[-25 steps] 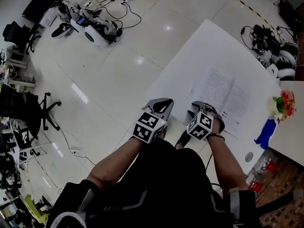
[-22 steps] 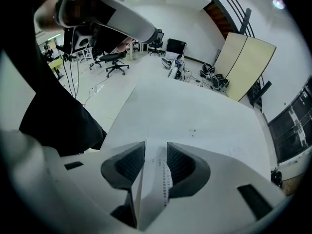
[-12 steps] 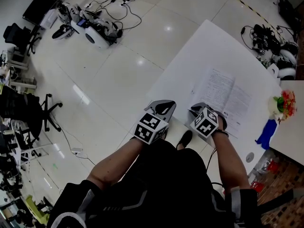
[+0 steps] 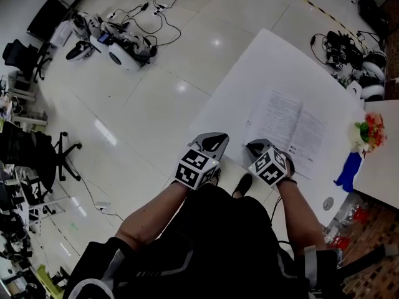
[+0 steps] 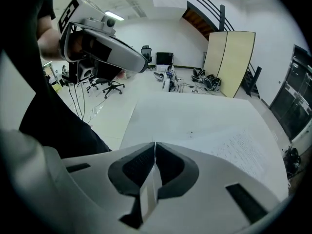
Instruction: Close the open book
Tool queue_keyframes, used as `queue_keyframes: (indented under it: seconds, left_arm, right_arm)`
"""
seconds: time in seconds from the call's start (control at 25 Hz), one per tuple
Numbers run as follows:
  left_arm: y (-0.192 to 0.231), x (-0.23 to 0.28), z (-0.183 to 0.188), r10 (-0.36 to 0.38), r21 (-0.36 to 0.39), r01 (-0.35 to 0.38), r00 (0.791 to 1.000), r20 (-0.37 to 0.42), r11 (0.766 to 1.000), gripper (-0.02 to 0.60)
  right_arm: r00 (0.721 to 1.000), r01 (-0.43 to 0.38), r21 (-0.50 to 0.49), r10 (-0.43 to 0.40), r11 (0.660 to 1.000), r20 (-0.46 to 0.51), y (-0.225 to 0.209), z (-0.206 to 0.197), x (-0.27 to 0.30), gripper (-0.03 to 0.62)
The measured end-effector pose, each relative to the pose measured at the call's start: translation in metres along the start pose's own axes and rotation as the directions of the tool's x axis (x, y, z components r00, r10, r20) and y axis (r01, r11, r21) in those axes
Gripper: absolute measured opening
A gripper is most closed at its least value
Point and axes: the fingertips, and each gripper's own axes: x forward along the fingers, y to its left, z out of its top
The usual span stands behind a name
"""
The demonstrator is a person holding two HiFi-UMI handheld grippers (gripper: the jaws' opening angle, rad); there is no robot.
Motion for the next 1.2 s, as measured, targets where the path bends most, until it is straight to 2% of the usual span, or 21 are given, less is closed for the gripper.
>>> queue_keyframes:
  seconds: [0.16,0.32,0.52,0.72,0.84,1.08,1.2]
  left_arm:
    - [-0.004,-0.001,0.008,-0.007,0.018,0.007,1.000,0.013,1.000,-0.006]
    - [-0.008,0.001,0.022,-0.025,0.020,0.024,0.999,0.031,1.000,-0.006]
    - [-0.019,0.013,0.028,-0.082,0.068,0.081,0.997,0.014,0.994,-0.006]
    - [-0.027,0.034,0.034,-0.125,0.104,0.125,0.992,-0.008,0.987,-0.006]
    - [-0.038,0.045,0.041,-0.154,0.114,0.155,0.988,-0.017,0.981,-0.006]
    - [-0.068,0.058,0.047,-0.193,0.175,0.198,0.980,-0.046,0.964,-0.006]
    - [-0.077,0.062,0.046,-0.196,0.194,0.205,0.978,-0.065,0.959,-0.005]
  right_arm:
    - [0.994,0.078,0.044,-0.082,0.996,0.076,-0.003,0.011,-0.017,0.008]
    - [0.965,0.174,0.131,-0.195,0.976,0.175,-0.009,0.020,-0.051,0.003]
    - [0.900,0.280,0.251,-0.345,0.927,0.267,-0.014,0.013,-0.099,0.002]
    - [0.804,0.359,0.403,-0.498,0.842,0.325,-0.022,-0.014,-0.145,0.000]
    - [0.743,0.354,0.522,-0.573,0.776,0.347,-0.022,-0.031,-0.169,0.000]
    - [0.615,0.315,0.747,-0.726,0.585,0.308,-0.024,-0.102,-0.212,0.000]
    - [0.566,0.244,0.844,-0.777,0.478,0.276,-0.031,-0.139,-0.219,0.000]
